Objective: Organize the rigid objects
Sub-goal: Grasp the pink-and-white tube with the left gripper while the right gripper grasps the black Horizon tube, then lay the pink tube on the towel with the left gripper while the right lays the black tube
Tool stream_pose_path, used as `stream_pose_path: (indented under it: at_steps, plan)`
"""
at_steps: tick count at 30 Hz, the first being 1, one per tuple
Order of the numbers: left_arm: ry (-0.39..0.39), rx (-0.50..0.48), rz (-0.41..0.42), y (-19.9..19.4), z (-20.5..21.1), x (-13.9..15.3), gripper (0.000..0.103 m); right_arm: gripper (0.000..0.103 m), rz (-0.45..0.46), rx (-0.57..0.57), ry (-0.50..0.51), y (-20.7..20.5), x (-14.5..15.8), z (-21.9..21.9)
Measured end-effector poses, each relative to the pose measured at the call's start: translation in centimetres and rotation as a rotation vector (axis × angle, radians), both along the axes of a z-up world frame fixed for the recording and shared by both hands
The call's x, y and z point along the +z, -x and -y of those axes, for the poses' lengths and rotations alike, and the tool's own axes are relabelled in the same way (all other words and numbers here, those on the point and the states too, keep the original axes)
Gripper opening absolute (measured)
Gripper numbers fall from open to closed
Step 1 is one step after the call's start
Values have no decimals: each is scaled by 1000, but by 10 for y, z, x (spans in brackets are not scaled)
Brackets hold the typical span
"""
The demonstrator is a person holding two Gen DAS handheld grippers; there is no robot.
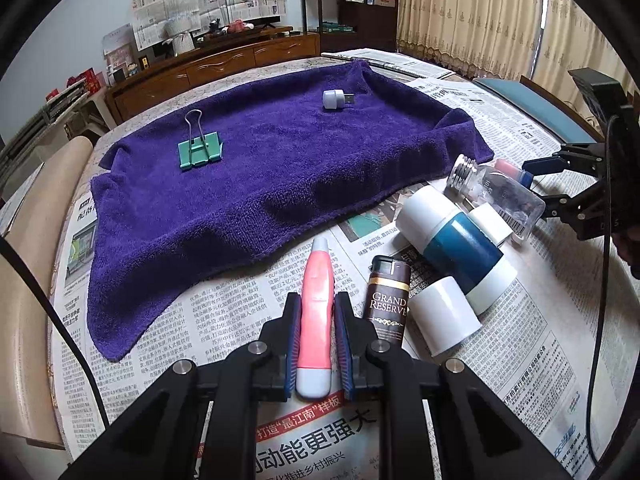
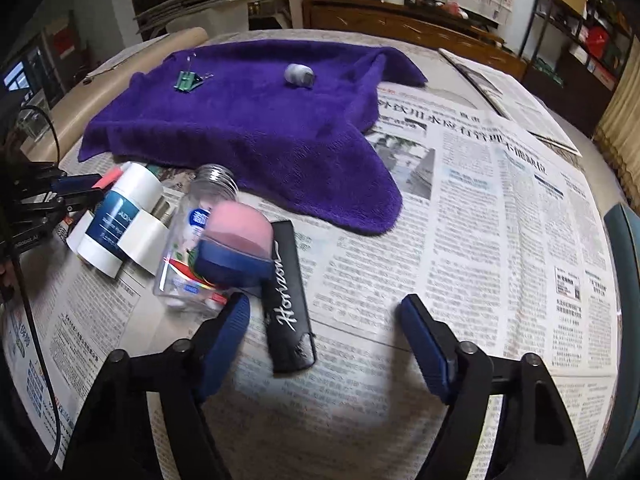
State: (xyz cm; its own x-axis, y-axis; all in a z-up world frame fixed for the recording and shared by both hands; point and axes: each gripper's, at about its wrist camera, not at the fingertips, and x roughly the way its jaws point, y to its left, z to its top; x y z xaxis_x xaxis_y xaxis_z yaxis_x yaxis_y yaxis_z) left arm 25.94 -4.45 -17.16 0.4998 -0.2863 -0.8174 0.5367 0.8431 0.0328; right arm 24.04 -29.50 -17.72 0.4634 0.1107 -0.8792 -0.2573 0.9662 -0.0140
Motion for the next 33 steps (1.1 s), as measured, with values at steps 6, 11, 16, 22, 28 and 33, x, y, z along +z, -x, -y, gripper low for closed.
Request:
stream_pose_path:
  at_steps: [6,11,16,22,28,33]
  plan:
    - [4,6,-7,1,-1,0,17,53,39,50,-16,-1,1,-8]
    - [6,7,-10,0,-3,0,17,21,37,108,0,5,5,-20]
    - [9,24,-4,1,-5,0,17,21,16,83,-33,8,7,-12]
    - [-1,55,7,4,-14,2,17,21,4,35,-45,23,10,9]
    - [-3,82,8,15,-24,7,17,21,21,-50,-77,38,18,39]
    - [19,105,19,22,-32,21,17,21,52,-74,-102,43,31,44]
